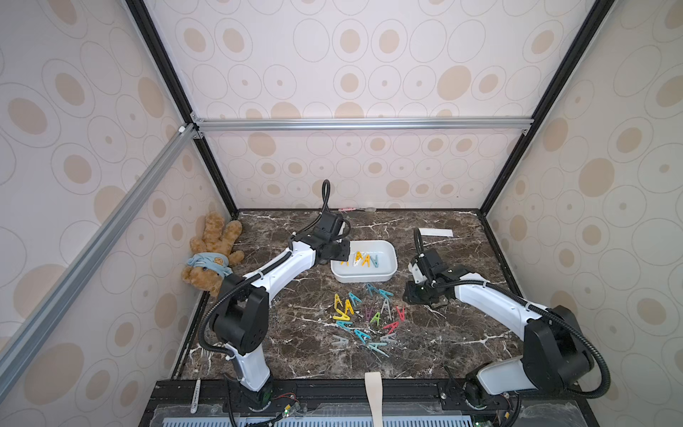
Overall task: Put the clothespins into the storage box
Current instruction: Pick up the clothespin from the center of the board.
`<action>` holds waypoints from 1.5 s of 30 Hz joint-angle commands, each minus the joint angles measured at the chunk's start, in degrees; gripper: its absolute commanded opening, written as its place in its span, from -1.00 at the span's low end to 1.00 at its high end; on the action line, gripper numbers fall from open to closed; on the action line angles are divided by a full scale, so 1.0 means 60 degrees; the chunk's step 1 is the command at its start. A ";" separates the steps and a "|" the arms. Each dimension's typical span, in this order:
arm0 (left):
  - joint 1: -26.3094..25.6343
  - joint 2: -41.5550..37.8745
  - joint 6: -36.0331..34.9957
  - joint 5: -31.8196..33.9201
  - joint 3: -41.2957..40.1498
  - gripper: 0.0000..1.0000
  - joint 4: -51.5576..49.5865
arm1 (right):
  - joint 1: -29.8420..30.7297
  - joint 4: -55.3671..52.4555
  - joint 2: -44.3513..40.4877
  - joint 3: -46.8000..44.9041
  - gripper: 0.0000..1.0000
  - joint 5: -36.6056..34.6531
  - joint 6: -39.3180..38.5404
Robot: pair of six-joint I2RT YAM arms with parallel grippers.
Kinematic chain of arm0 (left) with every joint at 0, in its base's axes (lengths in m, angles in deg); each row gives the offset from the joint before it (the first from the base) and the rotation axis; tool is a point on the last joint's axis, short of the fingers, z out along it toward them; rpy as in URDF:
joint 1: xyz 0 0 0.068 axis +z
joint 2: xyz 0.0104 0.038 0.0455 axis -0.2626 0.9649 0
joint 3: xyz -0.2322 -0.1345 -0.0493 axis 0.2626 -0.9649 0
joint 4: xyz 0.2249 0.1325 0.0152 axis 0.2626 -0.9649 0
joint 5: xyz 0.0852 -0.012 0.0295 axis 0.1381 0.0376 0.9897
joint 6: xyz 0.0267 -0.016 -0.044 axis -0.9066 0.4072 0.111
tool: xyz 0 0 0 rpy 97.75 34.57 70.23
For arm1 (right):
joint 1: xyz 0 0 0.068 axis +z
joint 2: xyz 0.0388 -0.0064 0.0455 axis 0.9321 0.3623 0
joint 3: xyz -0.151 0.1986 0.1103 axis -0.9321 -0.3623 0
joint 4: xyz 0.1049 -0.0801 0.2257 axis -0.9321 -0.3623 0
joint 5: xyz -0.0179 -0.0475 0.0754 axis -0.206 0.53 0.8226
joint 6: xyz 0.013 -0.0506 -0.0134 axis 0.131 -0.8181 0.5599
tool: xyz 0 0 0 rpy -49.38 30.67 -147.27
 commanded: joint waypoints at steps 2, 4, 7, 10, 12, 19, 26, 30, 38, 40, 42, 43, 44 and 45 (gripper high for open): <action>-0.0004 -0.1486 0.0239 -0.0028 -0.1342 -0.09 0.0872 | 0.0044 -0.0167 -0.0113 -0.0052 -0.29 -0.0307 0.0471; 0.0006 -0.2042 0.0349 0.0184 -0.1940 -0.08 0.1026 | 0.0073 -0.0140 0.0068 -0.0030 -0.31 -0.0305 0.0565; 0.0006 -0.2677 0.0481 0.0450 -0.2582 -0.08 0.1205 | 0.0181 -0.0264 0.0474 0.0170 -0.33 -0.0596 0.0494; 0.0006 -0.3003 0.0609 0.0447 -0.3071 -0.07 0.1419 | 0.0199 -0.0223 0.0887 0.0180 -0.34 -0.0644 0.0567; -0.0008 -0.3080 0.0673 0.0365 -0.3285 -0.07 0.1514 | 0.0199 -0.0097 0.1122 0.0151 -0.35 -0.0567 0.0645; 0.0000 -0.3025 0.0619 0.0137 -0.3461 -0.06 0.1636 | 0.0386 0.0188 0.1760 0.0224 -0.37 -0.0486 0.0839; 0.0015 -0.2923 0.0488 0.0172 -0.3476 -0.06 0.1665 | 0.0420 0.0281 0.2241 0.0251 -0.42 -0.0391 0.0873; 0.0010 -0.2843 0.0472 0.0140 -0.3476 -0.06 0.1707 | 0.0429 0.0305 0.2459 0.0319 -0.49 -0.0312 0.0846; 0.0013 -0.2804 0.0479 0.0205 -0.3475 -0.06 0.1709 | 0.0478 0.0186 0.2379 0.0371 -0.73 -0.0203 0.0853; 0.0013 -0.2791 0.0500 0.0208 -0.3476 -0.06 0.1709 | 0.0479 0.0098 0.2247 0.0385 -0.71 -0.0217 0.0846; 0.0014 -0.2791 0.0515 0.0223 -0.3476 -0.06 0.1722 | 0.0481 0.0001 0.2134 0.0414 -0.68 -0.0218 0.0855; 0.0013 -0.2791 0.0524 0.0223 -0.3478 -0.06 0.1723 | 0.0493 -0.0051 0.2069 0.0421 -0.68 -0.0218 0.0854; 0.0021 -0.2802 0.0530 0.0230 -0.3501 -0.06 0.1731 | 0.0506 -0.0080 0.2015 0.0415 -0.68 -0.0230 0.0858; 0.0016 -0.2810 0.0545 0.0223 -0.3514 -0.06 0.1727 | 0.0520 -0.0117 0.1966 0.0407 -0.68 -0.0259 0.0860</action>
